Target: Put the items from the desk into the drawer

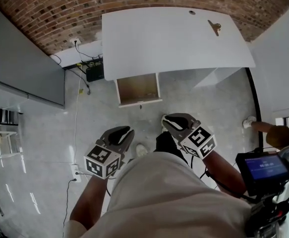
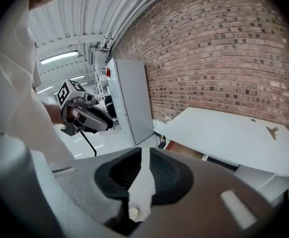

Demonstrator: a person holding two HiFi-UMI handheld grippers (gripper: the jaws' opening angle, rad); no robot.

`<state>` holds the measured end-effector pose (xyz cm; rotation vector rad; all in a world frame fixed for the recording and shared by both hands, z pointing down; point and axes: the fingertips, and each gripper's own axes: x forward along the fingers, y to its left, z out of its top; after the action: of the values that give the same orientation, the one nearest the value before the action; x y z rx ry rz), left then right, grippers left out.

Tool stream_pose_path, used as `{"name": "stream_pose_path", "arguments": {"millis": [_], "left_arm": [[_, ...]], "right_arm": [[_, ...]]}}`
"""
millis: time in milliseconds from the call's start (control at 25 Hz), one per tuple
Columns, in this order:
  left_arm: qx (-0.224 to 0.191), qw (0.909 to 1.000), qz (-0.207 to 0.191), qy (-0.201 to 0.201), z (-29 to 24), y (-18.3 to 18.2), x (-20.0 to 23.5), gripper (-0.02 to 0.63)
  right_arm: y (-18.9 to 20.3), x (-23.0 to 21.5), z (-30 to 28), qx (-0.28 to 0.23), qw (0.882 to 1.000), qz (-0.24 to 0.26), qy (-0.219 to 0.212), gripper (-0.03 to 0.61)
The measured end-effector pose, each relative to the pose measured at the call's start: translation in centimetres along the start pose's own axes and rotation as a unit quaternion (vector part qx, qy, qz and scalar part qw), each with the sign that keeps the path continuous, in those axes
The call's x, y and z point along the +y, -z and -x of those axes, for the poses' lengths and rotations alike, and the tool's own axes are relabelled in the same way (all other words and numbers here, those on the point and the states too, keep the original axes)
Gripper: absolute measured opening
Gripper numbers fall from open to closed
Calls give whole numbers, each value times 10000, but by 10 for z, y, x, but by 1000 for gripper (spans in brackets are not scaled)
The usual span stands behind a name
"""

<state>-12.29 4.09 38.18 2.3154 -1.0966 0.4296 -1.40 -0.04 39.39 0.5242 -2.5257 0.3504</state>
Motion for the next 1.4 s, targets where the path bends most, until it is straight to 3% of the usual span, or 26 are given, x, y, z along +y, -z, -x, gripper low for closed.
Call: {"name": "stream_pose_path", "arguments": {"millis": [240, 680, 1400], "left_arm": [[-57, 9987, -294, 421, 24, 9, -39, 63], [-35, 9987, -259, 449, 28, 22, -38, 58], [113, 9979, -319, 548, 14, 36, -33, 58]], "right_arm": [[-9, 36, 3, -219, 9996, 153, 76, 39], [-24, 56, -3, -264, 9981, 544, 88, 28], [-12, 55, 0, -83, 9959, 859, 276, 23]]}}
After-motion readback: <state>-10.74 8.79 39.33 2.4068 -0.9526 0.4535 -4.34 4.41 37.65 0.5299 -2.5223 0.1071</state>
